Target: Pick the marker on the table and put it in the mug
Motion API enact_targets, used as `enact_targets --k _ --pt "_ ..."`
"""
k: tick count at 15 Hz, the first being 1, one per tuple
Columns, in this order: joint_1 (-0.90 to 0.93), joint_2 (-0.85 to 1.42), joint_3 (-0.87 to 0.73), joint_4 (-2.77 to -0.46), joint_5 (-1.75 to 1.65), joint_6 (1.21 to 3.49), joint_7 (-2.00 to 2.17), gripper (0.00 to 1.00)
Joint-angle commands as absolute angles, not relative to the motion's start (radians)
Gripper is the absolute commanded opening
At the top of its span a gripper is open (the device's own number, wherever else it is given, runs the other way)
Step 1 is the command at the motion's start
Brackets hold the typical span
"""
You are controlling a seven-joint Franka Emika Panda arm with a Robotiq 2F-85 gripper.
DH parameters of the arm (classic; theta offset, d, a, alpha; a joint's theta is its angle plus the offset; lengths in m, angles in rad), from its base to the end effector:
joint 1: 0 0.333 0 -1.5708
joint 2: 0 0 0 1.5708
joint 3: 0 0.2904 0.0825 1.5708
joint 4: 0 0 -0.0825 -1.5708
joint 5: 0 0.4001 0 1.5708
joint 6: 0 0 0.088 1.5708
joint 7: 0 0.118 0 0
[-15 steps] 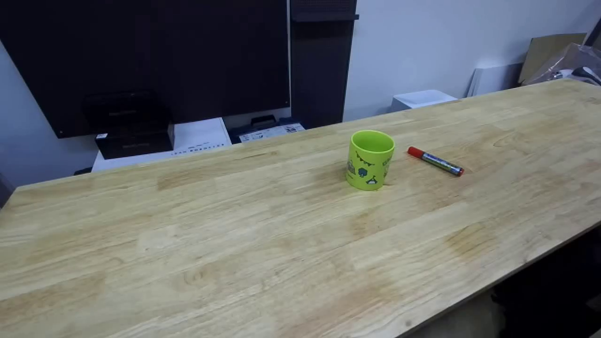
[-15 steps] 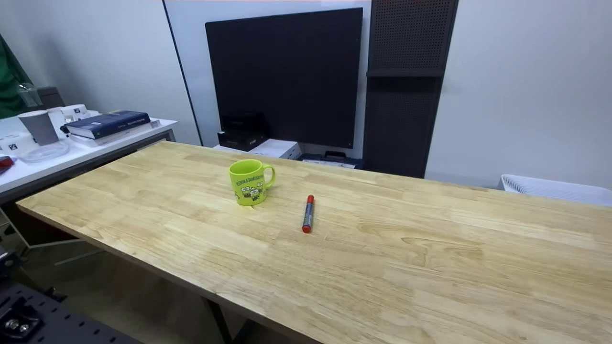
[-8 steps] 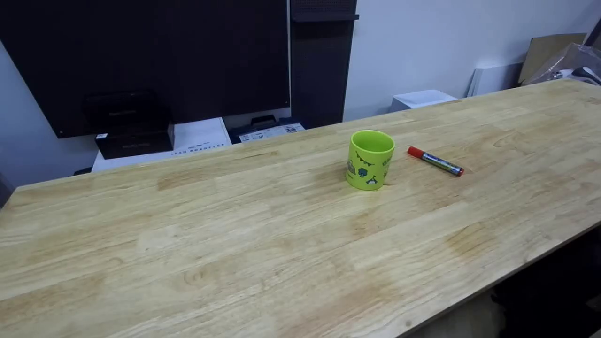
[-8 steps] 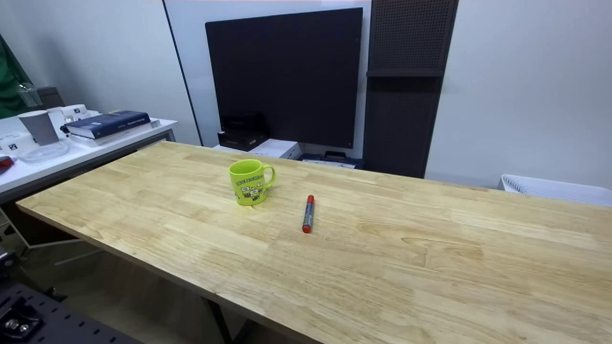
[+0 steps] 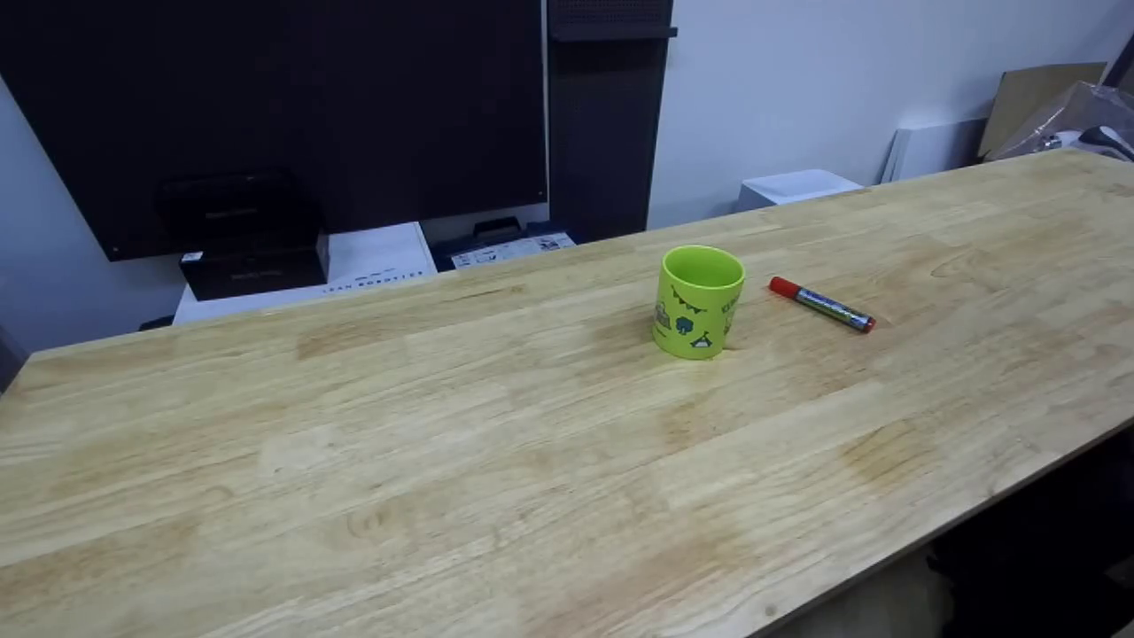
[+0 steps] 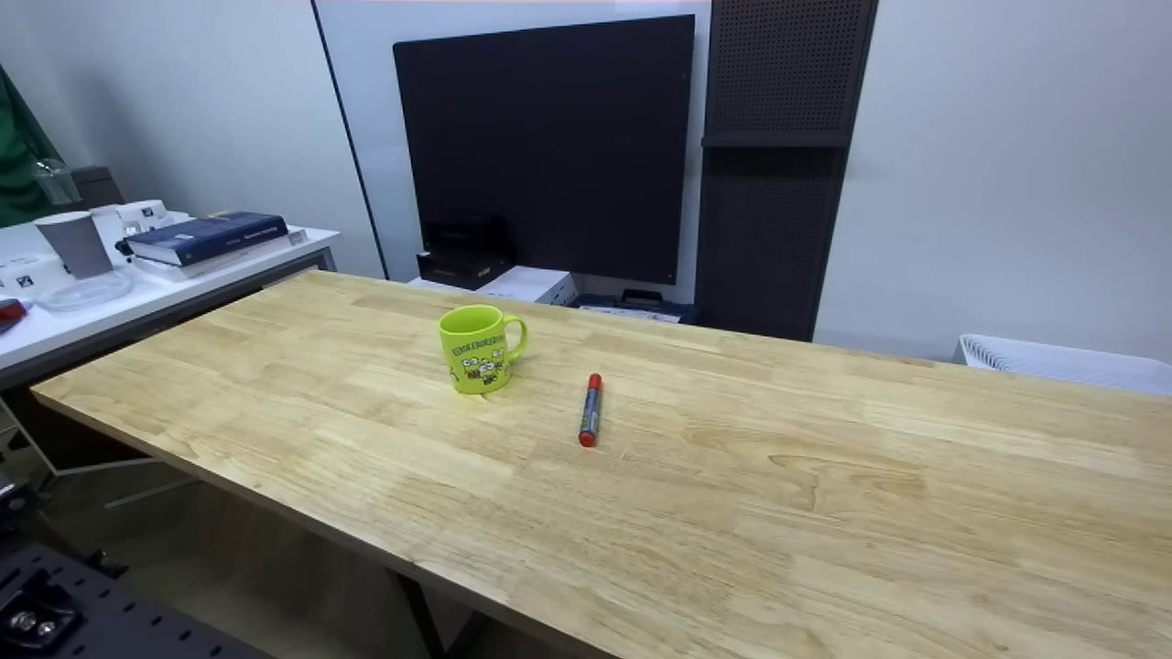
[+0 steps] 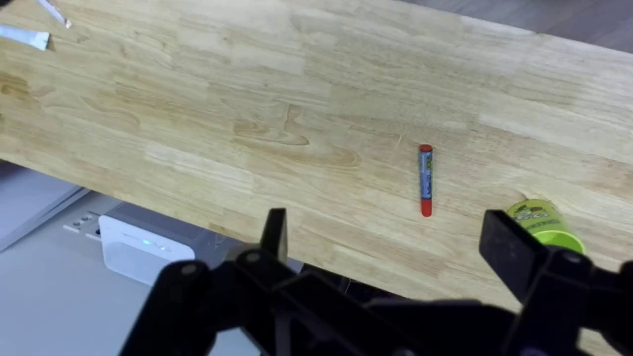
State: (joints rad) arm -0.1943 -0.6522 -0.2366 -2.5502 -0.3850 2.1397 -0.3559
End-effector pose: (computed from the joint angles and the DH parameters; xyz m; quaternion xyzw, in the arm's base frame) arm 0.3672 -0.1897 0.4638 0.9859 0.0622 0.0727 0.1374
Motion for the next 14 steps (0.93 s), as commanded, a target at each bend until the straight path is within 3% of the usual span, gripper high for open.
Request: enact_targets --k 1,9,14 --pt "-0.201 -0.447 -0.256 -2.495 -0.414 2.302 -0.326 1.0" --pt "-0.164 -0.041 -0.235 -2.348 -0.277 2.378 -0.386 1.0" --pt "-0.175 0.006 -0.209 -2.353 -0.266 2.396 -0.387 1.0"
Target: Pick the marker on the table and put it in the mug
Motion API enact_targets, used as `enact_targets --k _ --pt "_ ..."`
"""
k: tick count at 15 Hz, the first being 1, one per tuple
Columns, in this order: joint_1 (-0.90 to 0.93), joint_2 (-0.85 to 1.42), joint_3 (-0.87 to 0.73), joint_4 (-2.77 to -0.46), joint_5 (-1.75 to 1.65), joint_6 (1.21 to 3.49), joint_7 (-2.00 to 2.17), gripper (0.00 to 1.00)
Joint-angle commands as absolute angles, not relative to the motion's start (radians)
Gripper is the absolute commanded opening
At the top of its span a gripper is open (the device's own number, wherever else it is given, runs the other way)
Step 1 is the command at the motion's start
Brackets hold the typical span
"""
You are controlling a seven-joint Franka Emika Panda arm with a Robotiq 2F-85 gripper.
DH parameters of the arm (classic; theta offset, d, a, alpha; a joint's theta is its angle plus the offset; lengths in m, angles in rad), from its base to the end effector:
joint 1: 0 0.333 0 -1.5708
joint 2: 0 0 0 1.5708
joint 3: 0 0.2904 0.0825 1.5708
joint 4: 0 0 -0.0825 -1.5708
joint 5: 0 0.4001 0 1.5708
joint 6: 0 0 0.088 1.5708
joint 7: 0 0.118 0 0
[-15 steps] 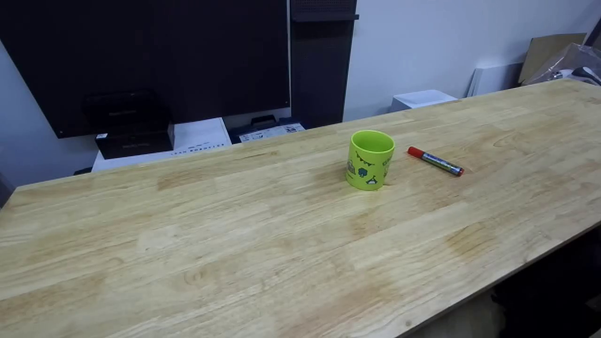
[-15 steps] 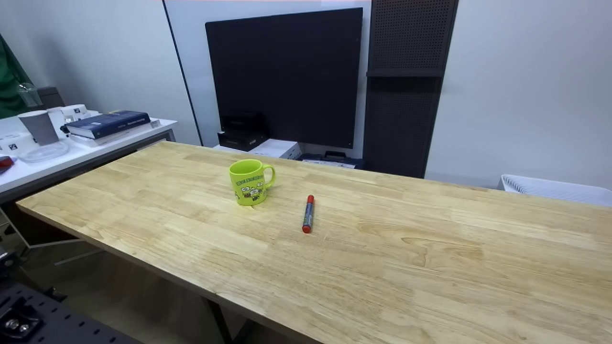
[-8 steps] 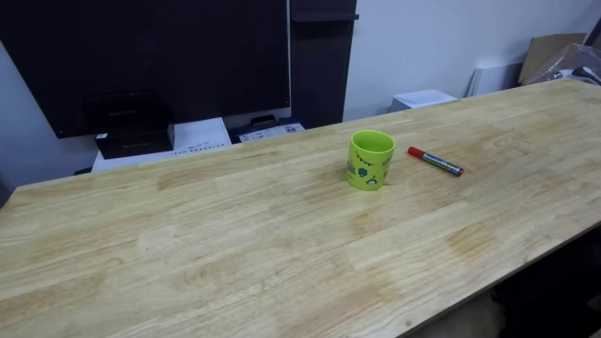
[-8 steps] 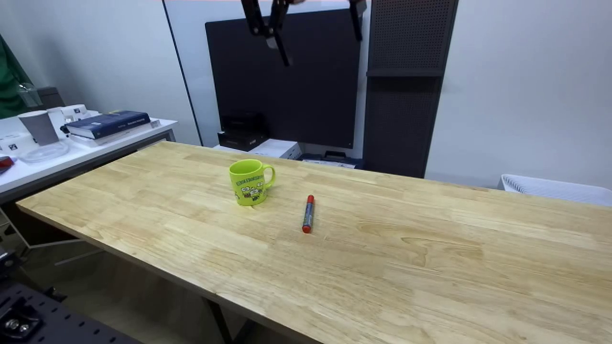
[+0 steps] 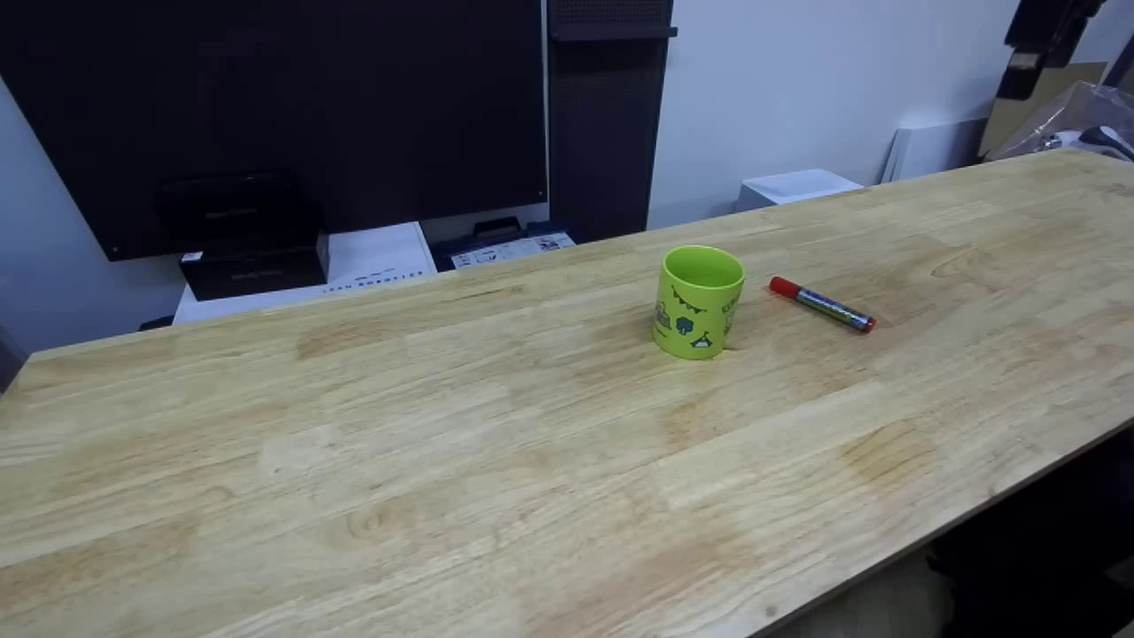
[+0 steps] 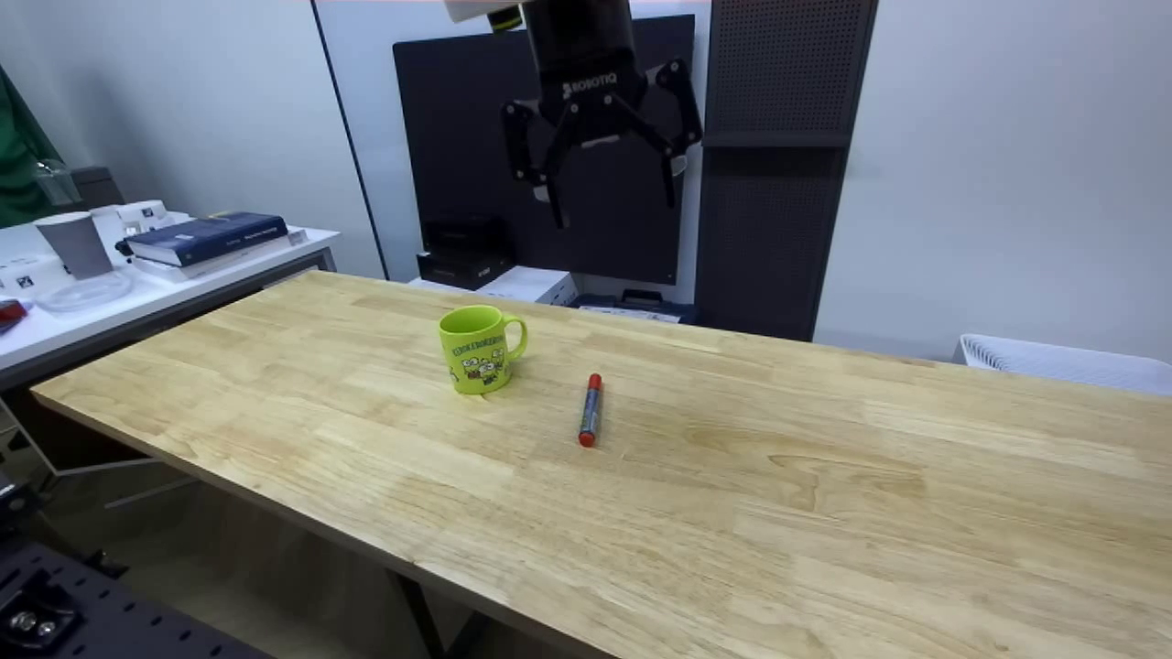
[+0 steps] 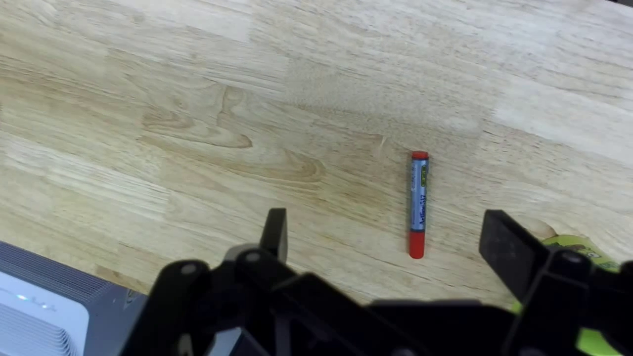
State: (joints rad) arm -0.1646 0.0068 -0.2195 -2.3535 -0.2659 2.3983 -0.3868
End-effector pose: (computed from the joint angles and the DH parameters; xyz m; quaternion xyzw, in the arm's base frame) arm 0.4784 -0.1977 0.2827 0.9908 0.0972 -0.0172 0.0926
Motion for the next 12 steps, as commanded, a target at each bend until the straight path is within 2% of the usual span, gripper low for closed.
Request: enact_targets --k 1,5,8,12 --pt "-0.175 0.012 -0.208 -2.353 -0.266 2.398 -0.387 1.0" --pt "-0.172 0.019 -0.203 -2.368 -0.276 2.453 -0.362 1.0" --pt "-0.166 0.098 -0.185 -2.368 -0.177 2.59 -0.355 1.0" --pt "-0.182 0.237 -0.133 -2.335 -0.027 2.64 -0.425 1.0"
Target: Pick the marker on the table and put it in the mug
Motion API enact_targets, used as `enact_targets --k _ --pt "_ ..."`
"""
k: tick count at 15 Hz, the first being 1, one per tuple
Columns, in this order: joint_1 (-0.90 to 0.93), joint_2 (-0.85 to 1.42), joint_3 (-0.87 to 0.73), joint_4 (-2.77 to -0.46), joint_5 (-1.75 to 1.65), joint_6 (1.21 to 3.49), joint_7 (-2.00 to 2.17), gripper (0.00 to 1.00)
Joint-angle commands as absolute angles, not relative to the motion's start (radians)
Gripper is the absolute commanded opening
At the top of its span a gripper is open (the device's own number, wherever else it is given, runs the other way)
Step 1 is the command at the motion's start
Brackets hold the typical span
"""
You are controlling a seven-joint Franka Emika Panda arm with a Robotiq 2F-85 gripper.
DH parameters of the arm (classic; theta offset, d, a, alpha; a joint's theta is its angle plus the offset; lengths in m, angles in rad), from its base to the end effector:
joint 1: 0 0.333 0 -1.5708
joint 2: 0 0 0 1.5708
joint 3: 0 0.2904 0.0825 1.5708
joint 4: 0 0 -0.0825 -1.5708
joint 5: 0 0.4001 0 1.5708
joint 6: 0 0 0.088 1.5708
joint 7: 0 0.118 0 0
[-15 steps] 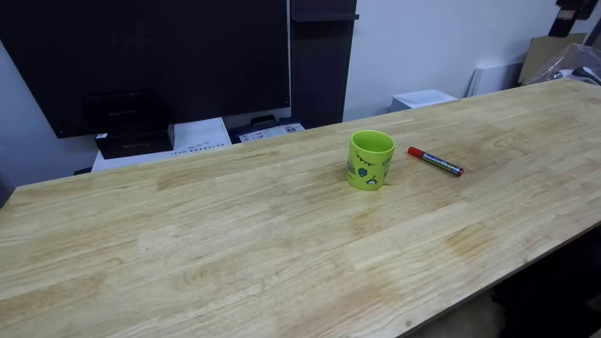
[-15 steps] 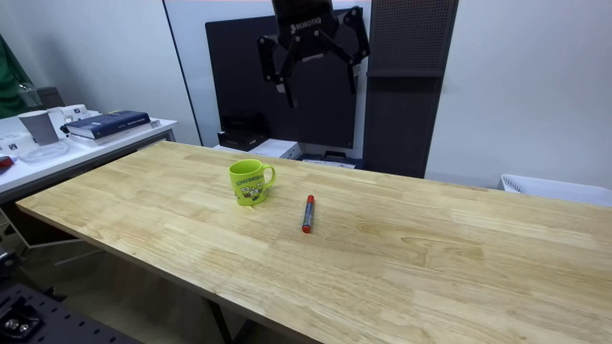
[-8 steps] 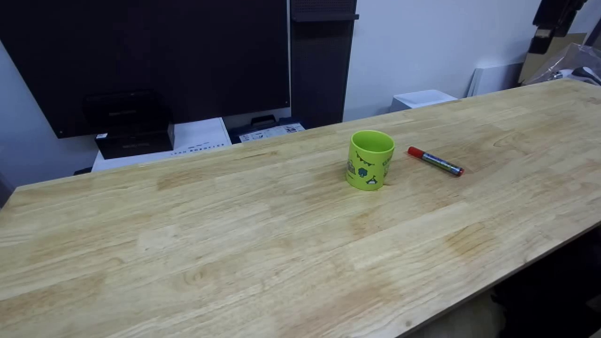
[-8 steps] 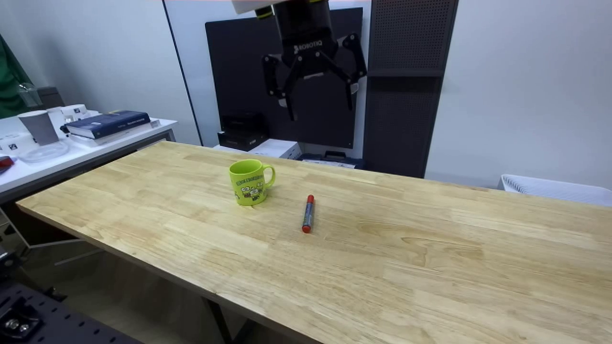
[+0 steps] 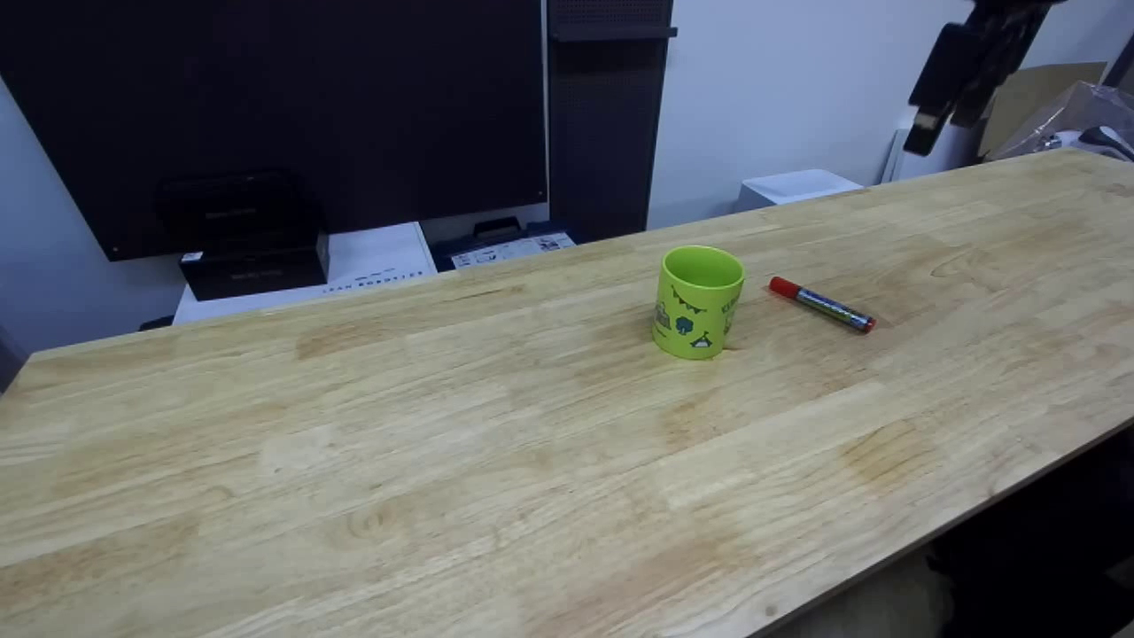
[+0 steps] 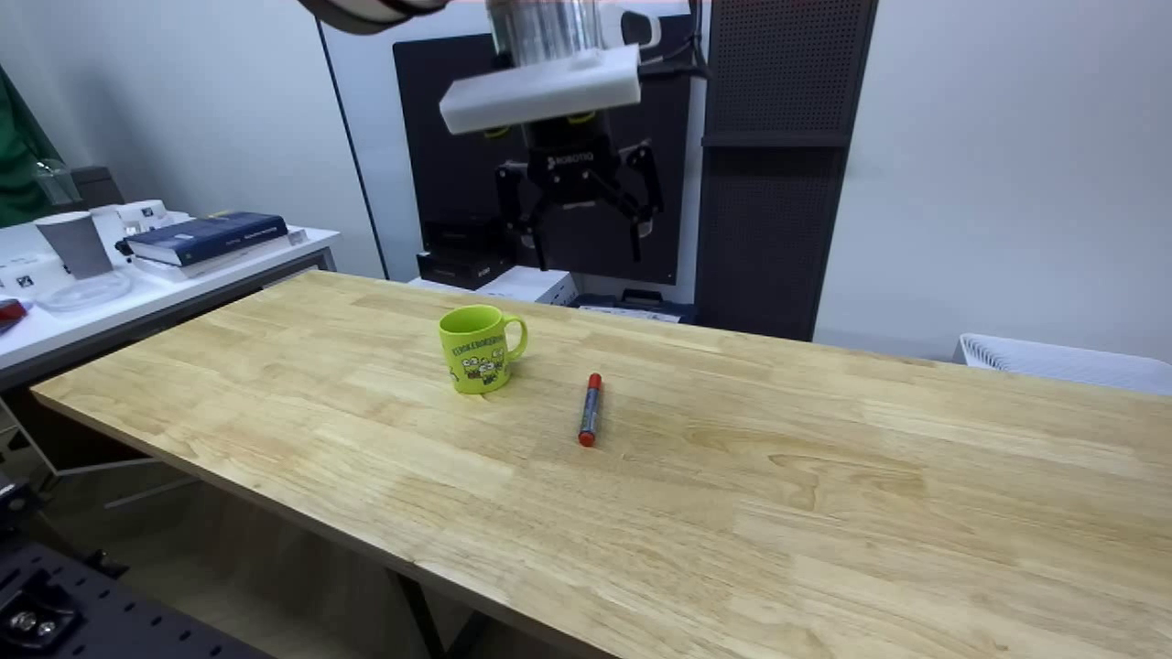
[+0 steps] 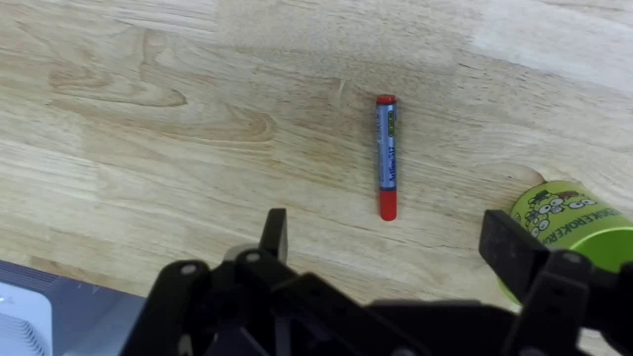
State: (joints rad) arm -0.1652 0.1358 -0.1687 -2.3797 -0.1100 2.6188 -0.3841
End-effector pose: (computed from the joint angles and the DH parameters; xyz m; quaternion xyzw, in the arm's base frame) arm 0.4934 -0.1709 0.2263 0.9952 0.0725 0.0342 0.0568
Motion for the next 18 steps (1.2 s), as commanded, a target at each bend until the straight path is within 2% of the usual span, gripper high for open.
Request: enact_targets --k 1,13,18 --pt "-0.194 0.272 -0.114 -2.32 0.008 2.631 -0.456 1.0" --pt "-0.23 0.614 -0.076 -2.024 -0.061 2.472 -0.455 1.0" --pt "-0.229 0.631 -0.068 -2.035 -0.096 2.488 -0.456 1.0"
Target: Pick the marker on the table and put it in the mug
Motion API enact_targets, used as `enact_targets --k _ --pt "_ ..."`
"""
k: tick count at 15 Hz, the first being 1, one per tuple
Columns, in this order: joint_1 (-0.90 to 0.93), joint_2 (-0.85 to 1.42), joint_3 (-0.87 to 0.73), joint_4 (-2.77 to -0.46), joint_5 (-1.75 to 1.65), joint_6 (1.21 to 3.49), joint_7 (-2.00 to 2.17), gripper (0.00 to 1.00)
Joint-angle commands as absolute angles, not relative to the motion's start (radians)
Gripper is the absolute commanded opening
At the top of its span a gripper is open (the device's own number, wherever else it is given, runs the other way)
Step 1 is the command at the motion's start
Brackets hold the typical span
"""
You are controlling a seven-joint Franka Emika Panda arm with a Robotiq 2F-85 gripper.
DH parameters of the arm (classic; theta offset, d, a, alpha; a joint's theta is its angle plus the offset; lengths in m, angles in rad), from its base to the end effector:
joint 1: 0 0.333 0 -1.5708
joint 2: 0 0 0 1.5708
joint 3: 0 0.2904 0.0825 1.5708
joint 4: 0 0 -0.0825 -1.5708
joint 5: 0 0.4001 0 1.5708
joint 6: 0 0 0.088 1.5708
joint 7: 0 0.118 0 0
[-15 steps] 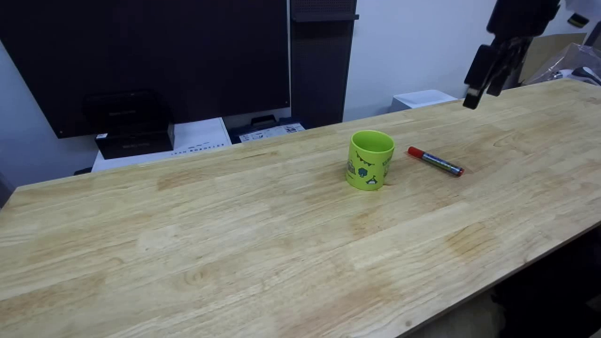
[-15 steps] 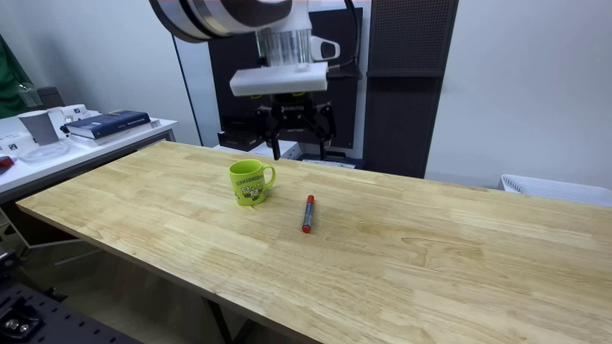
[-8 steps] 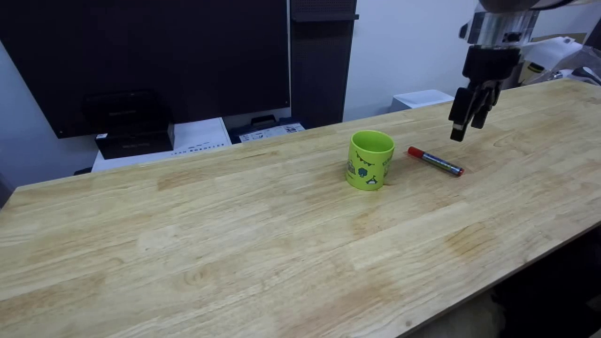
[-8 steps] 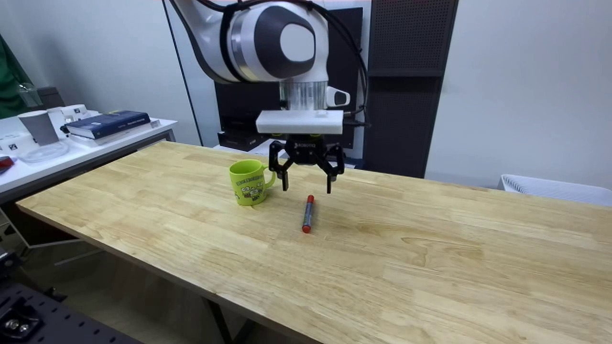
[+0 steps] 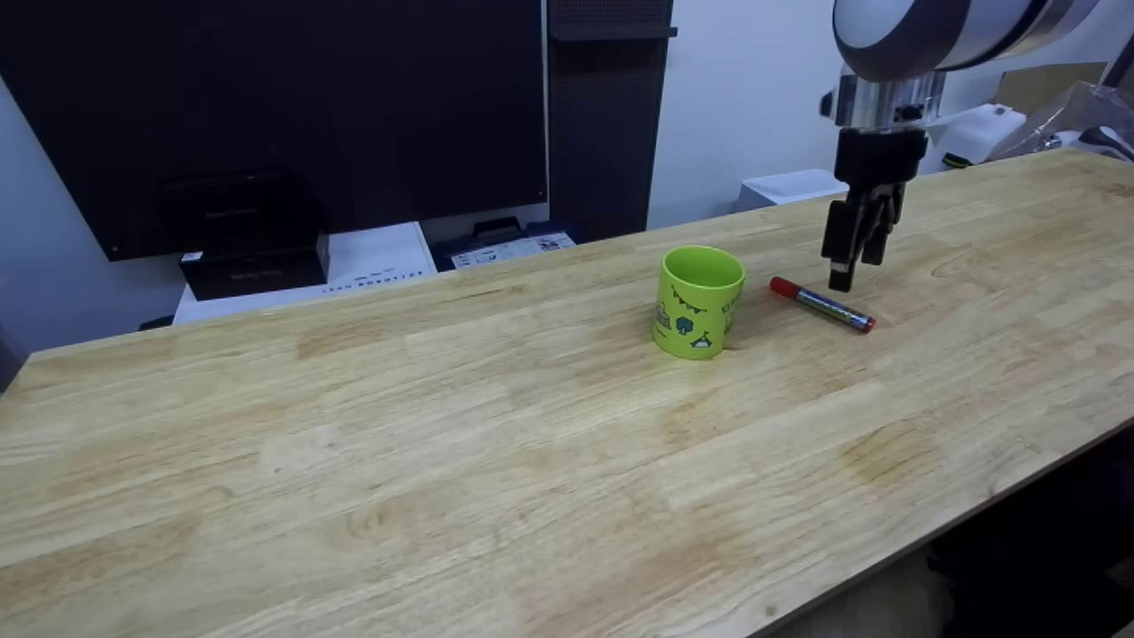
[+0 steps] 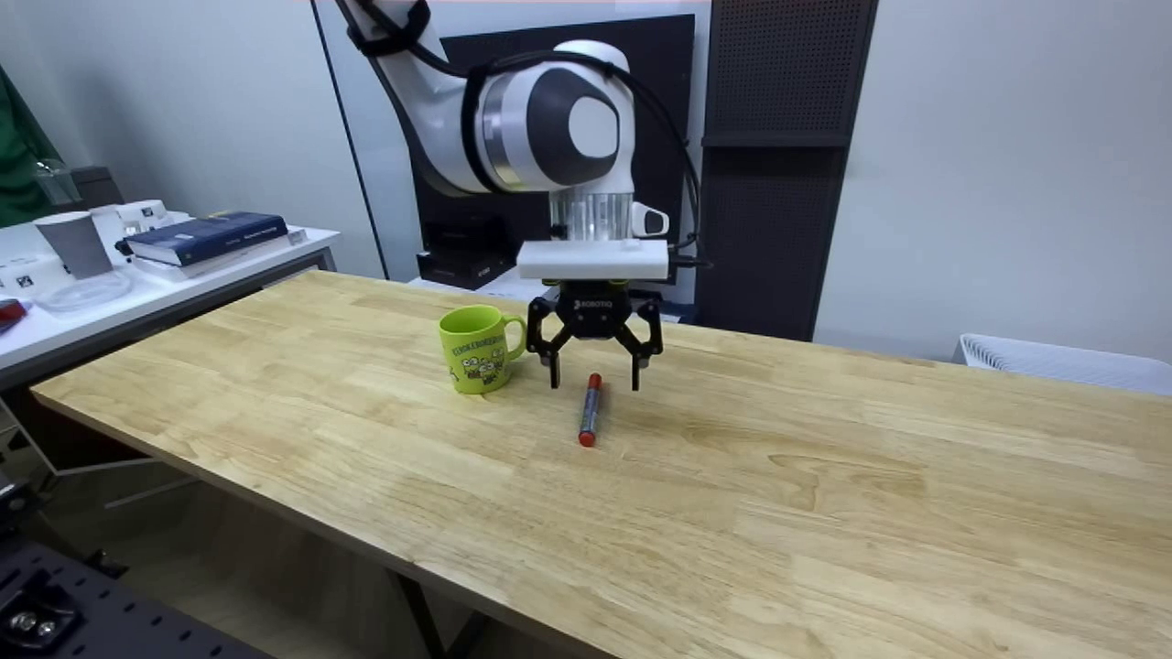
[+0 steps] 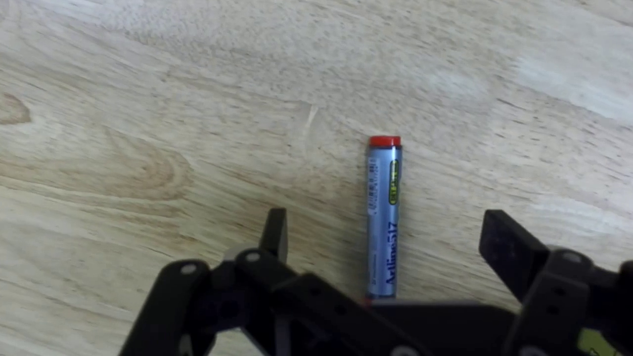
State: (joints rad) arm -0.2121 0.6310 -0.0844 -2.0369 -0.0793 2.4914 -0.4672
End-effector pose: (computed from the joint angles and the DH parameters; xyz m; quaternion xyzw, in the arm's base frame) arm 0.5347 -0.1677 0.0701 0.9873 0.1240 -0.0987 0.0106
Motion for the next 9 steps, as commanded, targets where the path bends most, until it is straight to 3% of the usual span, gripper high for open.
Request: enact_targets --k 1,9 --pt "-0.229 0.636 -0.068 -2.03 -0.098 2.488 -0.455 1.0" --pt "-0.23 0.679 -0.009 -2.046 -0.053 2.632 -0.427 1.0"
